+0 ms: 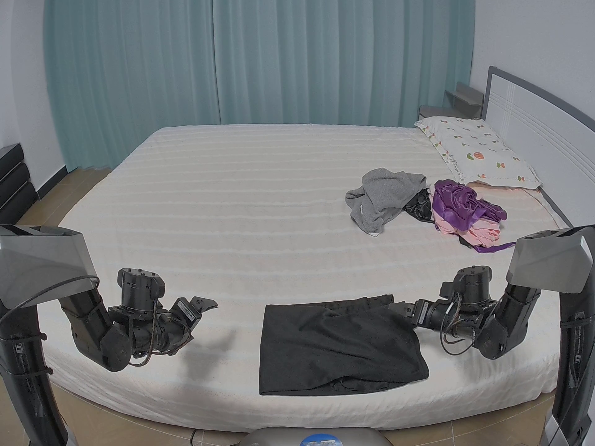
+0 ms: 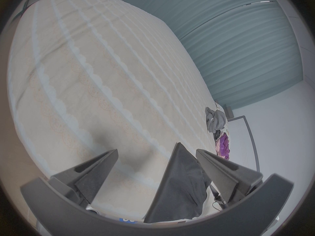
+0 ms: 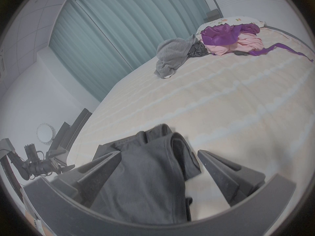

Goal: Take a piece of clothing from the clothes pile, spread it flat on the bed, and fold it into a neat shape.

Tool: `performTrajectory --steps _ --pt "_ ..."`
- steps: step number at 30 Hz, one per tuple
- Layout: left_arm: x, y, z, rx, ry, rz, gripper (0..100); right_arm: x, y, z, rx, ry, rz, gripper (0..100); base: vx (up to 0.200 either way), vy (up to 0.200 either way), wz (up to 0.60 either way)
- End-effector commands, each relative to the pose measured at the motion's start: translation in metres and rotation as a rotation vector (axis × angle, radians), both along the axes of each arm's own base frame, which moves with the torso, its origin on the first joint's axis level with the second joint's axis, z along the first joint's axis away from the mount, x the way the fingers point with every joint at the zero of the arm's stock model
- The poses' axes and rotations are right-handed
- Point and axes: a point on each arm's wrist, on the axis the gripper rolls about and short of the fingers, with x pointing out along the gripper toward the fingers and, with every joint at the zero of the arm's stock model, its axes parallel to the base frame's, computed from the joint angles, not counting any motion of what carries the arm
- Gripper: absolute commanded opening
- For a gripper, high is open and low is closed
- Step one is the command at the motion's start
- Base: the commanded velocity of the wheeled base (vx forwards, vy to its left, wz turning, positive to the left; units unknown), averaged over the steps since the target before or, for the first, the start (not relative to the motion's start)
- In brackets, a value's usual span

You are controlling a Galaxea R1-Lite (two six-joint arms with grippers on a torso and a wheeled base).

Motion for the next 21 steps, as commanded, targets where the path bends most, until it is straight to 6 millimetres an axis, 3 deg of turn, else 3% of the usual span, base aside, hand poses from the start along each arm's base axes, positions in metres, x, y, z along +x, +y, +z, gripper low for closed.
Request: performTrajectory --steps 1,5,6,15,21 --pt "0.000 -0.002 -0.005 0.009 -0.004 -0.003 100 0.026 0.007 -0.018 0.004 0.013 0.002 100 0.000 0.000 0.00" --pt "0.000 -0.002 -0.005 0.009 -0.004 -0.003 100 0.031 0.008 -0.023 0.019 0.022 0.026 100 0.000 0.000 0.00" --pt "0.000 -0.002 -0.005 0.009 -0.004 -0.003 100 0.031 0.008 -0.024 0.029 0.025 0.037 0 0.000 0.000 0.00" --pt "0.002 -0.009 -0.010 0.031 -0.002 -0.005 100 0.041 -0.005 -0.013 0.051 -0.015 -0.014 0 0.000 0.000 0.00" --pt "0.017 -0.034 -0.013 0.061 -0.052 -0.057 100 0.045 -0.014 -0.006 0.082 -0.026 -0.061 0 0.000 0.000 0.00"
